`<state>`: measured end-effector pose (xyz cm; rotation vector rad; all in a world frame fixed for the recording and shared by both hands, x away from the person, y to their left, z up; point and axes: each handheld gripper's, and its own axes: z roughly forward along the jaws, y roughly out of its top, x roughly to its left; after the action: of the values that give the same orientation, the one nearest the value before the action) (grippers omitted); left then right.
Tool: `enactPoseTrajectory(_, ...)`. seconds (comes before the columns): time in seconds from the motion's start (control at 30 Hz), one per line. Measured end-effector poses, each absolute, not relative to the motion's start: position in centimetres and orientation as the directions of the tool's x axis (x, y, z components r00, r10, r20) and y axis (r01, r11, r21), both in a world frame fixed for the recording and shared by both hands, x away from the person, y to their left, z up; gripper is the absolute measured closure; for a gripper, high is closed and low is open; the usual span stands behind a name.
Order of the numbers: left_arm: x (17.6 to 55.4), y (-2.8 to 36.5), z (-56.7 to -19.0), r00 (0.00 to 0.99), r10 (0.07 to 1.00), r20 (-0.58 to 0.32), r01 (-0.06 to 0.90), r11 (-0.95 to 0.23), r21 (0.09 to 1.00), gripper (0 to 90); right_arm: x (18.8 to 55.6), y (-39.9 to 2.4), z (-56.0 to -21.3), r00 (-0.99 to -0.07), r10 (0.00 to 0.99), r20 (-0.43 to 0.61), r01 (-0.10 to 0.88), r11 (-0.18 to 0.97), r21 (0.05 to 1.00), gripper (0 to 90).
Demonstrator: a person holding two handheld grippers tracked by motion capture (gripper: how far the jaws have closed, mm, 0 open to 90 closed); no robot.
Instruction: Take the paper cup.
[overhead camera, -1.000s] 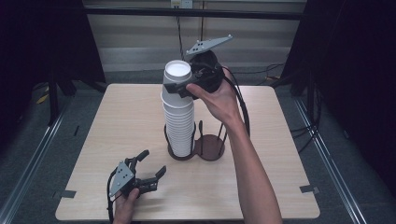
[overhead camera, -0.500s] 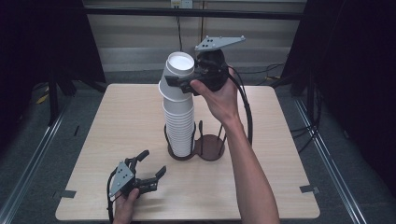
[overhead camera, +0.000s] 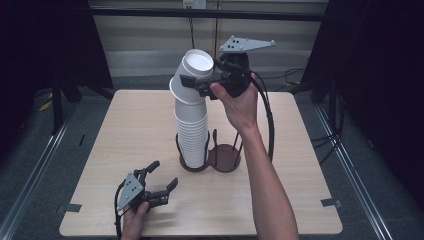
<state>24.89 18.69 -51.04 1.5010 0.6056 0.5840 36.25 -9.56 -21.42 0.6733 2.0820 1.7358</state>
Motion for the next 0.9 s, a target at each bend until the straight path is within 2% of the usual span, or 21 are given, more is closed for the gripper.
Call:
enactPoseTrajectory(0.67,24.9,18.7,-51.0,0.724,0.69,-0.005,0.016,-0.009,1.0,15.6,35.0,-11.7,-20.7,-0.833,0.548,0.078,0.092,-0.002,0.996,21.6)
enactPoseTrajectory(0.9,24.9,18.7,-51.0,0.727,0.686,0.003,0.01,-0.015,1.0,15.6,34.5,-12.5,-20.7,-0.828,0.556,0.068,0.078,-0.004,0.997,21.6)
